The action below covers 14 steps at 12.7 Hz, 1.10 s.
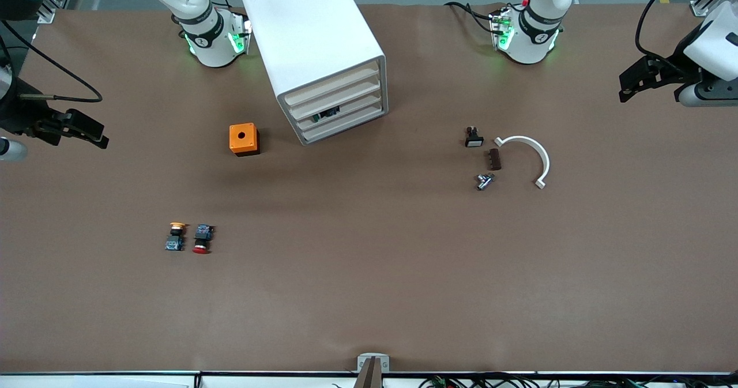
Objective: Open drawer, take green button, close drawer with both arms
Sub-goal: 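Move the left gripper toward the drawer while the right gripper approaches the cabinet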
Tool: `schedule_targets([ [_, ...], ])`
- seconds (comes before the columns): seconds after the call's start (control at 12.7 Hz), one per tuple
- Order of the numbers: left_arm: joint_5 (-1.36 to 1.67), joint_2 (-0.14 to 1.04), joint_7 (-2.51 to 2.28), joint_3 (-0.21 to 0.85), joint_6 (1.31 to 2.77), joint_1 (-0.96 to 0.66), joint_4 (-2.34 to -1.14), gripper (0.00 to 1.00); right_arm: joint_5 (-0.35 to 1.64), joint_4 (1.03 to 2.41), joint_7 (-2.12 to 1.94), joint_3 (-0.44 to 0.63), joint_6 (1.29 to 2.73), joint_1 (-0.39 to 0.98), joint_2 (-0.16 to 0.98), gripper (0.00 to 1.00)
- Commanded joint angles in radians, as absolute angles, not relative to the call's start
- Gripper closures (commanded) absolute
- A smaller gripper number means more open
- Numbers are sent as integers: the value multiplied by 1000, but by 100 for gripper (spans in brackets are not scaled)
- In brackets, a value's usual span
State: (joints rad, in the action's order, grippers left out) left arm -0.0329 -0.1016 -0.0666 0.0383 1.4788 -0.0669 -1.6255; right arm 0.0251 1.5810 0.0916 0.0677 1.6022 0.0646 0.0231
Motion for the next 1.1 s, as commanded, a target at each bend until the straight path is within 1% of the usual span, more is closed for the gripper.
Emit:
schedule_targets([
  [0.0, -40, -92, -71, 41, 1473, -64, -1603, 0, 12, 1595, 101, 48, 1595, 46, -3, 0],
  [0.16, -38, -91, -72, 43, 1473, -66, -1601, 0, 12, 1595, 103, 48, 1594, 48, -5, 0],
  [0.24, -40, -66, -72, 43, 1473, -67, -1588, 0, 12, 1595, 103, 48, 1594, 48, -5, 0],
  [0.39, -40, 7, -72, 44, 1473, -74, -1546, 0, 12, 1595, 103, 48, 1594, 49, -3, 0],
  [0.55, -41, 72, -75, 52, 1499, -83, -1546, 0, 12, 1595, 103, 48, 1592, 46, -3, 0],
  [0.63, -41, 104, -77, 61, 1534, -84, -1548, 0, 12, 1595, 103, 48, 1594, 46, -3, 0],
  [0.86, -34, 184, -184, 104, 1591, -84, -1548, 0, 20, 1586, 83, 48, 1597, 38, 5, 0],
  [1.02, -31, 241, -334, 139, 1601, -100, -1548, 0, 23, 1569, 57, 48, 1606, 40, 15, 0],
])
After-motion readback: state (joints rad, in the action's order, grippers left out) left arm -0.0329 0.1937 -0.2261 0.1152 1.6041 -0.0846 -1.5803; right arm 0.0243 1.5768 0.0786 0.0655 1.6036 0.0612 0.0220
